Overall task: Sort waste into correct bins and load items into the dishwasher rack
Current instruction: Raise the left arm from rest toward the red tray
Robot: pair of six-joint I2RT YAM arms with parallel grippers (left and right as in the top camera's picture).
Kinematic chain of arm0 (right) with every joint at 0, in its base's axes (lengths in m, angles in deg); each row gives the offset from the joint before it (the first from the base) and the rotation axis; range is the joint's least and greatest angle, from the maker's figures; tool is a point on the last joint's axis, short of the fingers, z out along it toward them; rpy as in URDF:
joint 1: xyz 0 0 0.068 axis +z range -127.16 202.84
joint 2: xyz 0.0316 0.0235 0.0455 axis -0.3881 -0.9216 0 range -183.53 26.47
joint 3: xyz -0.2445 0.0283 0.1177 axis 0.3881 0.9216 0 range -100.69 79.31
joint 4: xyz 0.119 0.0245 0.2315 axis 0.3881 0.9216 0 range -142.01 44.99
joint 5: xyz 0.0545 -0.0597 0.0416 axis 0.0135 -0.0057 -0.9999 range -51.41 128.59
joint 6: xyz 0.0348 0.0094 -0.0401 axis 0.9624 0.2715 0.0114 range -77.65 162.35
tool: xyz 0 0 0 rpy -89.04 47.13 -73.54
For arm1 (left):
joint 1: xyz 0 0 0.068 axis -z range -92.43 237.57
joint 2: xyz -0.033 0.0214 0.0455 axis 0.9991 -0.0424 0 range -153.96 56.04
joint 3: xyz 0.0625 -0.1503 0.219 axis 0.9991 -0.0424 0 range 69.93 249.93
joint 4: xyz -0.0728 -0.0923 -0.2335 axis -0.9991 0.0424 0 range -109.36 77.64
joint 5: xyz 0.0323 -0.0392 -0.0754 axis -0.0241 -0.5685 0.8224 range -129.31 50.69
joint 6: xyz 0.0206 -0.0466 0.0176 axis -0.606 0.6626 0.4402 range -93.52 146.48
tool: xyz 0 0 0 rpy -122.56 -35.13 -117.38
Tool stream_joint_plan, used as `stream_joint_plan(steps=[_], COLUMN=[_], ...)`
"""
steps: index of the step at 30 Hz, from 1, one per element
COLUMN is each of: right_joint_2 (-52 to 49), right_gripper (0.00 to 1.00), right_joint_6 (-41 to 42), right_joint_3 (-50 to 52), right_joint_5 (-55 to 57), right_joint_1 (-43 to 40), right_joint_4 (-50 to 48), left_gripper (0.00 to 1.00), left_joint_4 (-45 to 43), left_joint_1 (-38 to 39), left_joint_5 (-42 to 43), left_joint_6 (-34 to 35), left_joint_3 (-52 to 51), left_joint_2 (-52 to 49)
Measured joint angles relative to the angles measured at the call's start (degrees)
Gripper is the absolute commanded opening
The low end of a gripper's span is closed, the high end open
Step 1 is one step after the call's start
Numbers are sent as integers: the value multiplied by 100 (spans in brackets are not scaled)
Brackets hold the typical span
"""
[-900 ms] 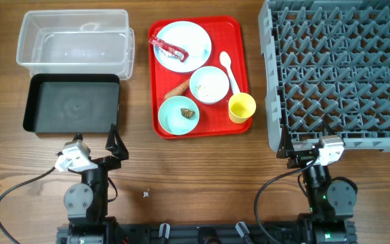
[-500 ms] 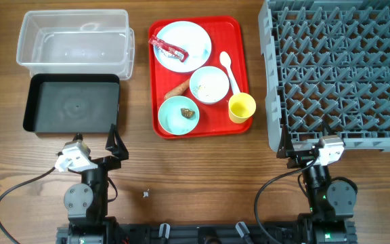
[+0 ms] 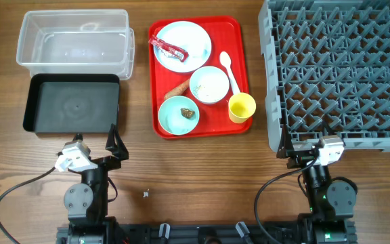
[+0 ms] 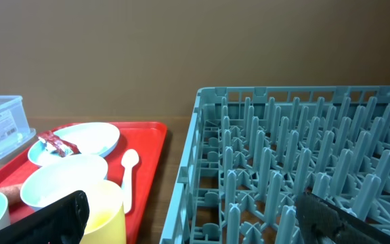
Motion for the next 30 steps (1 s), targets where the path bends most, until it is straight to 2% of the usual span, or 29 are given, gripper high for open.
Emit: stream_joint_plan(steps=[21, 30], right_joint_2=[0, 0], right_gripper=[100, 100], right_joint_6=[0, -4], right_joint_3=[0, 2], right_joint_5=[0, -131], right_joint_1=[0, 0], right_joint_4=[-17, -979], left_gripper=[100, 100], left_joint_4=[0, -278], left_joint_1=[0, 0], left_joint_5=[0, 131], left_joint_6=[0, 0], left_joint_3=[0, 0], left_joint_2=[0, 0])
